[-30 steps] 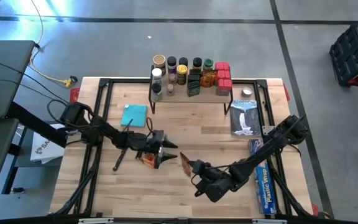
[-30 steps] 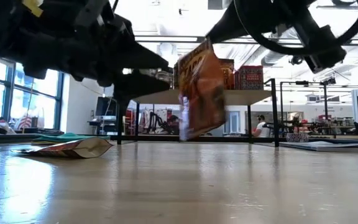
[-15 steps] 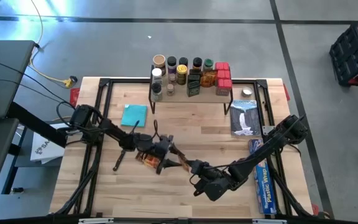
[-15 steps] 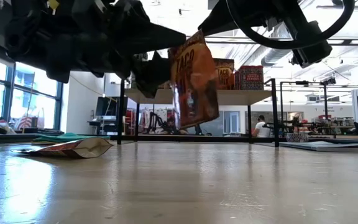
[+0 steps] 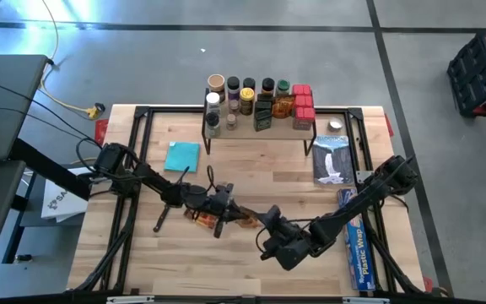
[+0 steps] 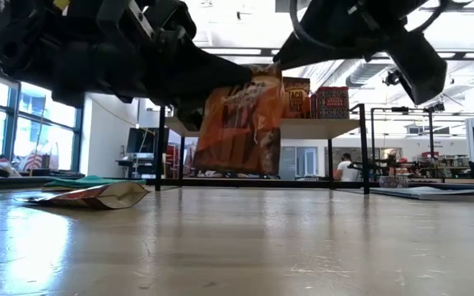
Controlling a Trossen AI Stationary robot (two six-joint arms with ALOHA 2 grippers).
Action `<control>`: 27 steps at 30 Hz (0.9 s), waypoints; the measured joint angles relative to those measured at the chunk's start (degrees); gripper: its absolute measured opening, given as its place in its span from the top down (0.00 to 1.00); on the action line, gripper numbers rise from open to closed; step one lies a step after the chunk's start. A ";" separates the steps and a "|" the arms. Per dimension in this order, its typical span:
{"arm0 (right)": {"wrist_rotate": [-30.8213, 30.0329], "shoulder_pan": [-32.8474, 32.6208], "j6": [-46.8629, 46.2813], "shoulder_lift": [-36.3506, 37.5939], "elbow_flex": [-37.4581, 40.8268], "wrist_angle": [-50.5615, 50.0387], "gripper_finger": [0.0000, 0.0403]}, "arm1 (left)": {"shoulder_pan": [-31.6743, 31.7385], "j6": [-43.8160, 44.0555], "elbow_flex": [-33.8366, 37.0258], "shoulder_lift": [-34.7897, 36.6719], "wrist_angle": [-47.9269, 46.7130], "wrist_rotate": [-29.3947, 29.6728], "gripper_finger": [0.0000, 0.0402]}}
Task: Shelf spices
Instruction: Put the orange seasoning bag on the shelf aligned with the other orange seasoning bag
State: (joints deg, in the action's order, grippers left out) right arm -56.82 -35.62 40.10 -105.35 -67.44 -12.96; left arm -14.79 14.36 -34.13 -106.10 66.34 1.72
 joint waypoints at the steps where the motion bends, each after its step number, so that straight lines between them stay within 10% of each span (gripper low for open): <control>1: 0.04 0.09 -2.29 0.33 0.00 -0.18 0.97 | -0.14 -0.04 0.00 0.00 -0.22 0.89 0.98; 15: 28.88 10.23 -45.07 7.53 -6.05 -13.39 0.58 | -2.53 -2.00 0.02 0.00 -1.96 9.09 1.00; 27: 43.38 16.13 -49.99 7.42 -2.01 -4.84 0.71 | -3.31 -2.71 0.02 0.00 -2.14 11.08 1.00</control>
State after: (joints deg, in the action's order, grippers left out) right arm -13.44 -19.49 -9.89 -97.93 -69.45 -17.80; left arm -18.09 11.65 -34.11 -106.10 64.20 12.80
